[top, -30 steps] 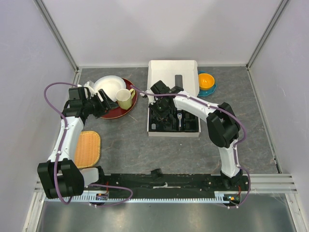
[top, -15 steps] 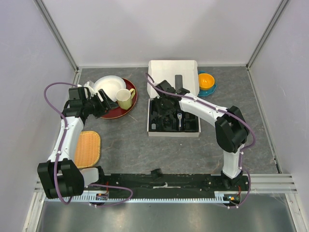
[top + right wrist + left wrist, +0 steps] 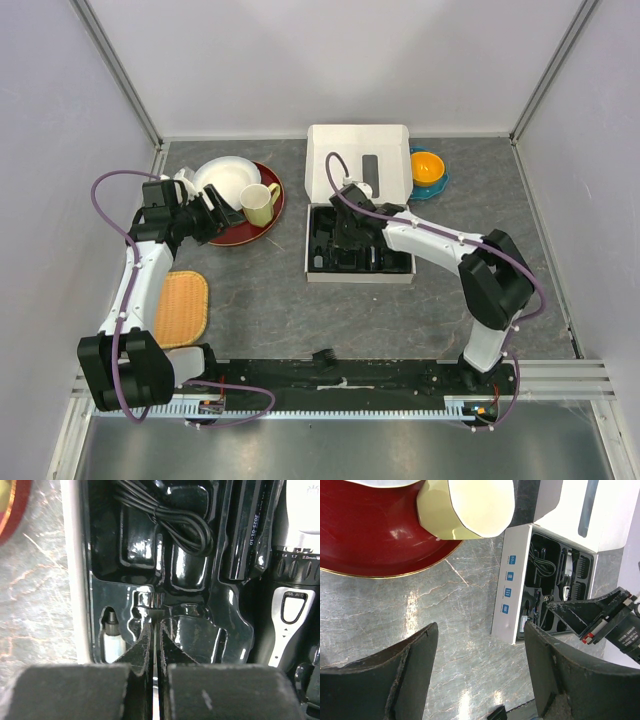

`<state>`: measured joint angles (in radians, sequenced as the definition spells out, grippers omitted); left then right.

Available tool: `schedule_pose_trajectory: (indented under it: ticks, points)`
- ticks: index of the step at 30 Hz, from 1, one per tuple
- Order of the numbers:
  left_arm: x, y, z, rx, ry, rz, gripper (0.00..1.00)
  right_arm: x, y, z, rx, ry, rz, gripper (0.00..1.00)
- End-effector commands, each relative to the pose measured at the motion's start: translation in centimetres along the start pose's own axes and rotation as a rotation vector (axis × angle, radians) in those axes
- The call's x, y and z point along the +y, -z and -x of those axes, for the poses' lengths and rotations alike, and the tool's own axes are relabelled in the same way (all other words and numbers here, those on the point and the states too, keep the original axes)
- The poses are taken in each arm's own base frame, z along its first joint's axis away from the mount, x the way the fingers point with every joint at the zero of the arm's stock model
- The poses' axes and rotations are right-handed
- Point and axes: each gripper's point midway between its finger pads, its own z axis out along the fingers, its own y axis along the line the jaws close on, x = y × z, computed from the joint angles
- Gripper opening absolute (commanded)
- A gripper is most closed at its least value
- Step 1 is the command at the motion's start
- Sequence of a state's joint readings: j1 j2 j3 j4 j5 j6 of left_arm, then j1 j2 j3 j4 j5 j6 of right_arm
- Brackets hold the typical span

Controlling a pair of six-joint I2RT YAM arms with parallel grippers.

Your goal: Sort the hair-cutting tools

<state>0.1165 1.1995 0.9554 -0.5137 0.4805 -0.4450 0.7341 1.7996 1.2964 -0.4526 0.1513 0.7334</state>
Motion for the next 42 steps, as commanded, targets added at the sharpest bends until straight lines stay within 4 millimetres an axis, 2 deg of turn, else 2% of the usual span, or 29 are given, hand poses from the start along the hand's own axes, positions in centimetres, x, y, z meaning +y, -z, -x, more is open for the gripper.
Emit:
schedule_pose_trajectory:
  ticks: [1,6,14,34,42]
  points:
    - [-0.8,0.5,1.1,-0.042,-0.046,-0.028,0.75,2.1,1.9,3.4,-0.152,-0.107,0.067,0.00]
    - [-0.8,0.5,1.1,-0.041,-0.046,-0.028,0.75,3.0,2.3,3.6,-0.170,-0.116,0.091,0.00]
    - [-0.8,0.6,1.1,-0.043,-0.046,-0.029,0.75,3.6,1.6,2.9,-0.152,-0.101,0.098,0.00]
    - [-0.9,0.6,1.2,-0.044,-0.047,-0.031,0.75,2.2,-0.8,1.0,-0.107,-0.054,0.028,0.00]
    - [-0.9,0.6,1.1,-0.042,-0.046,-0.030,0.75,2.0,-1.0,0.5,-0.099,-0.026,0.007,0.00]
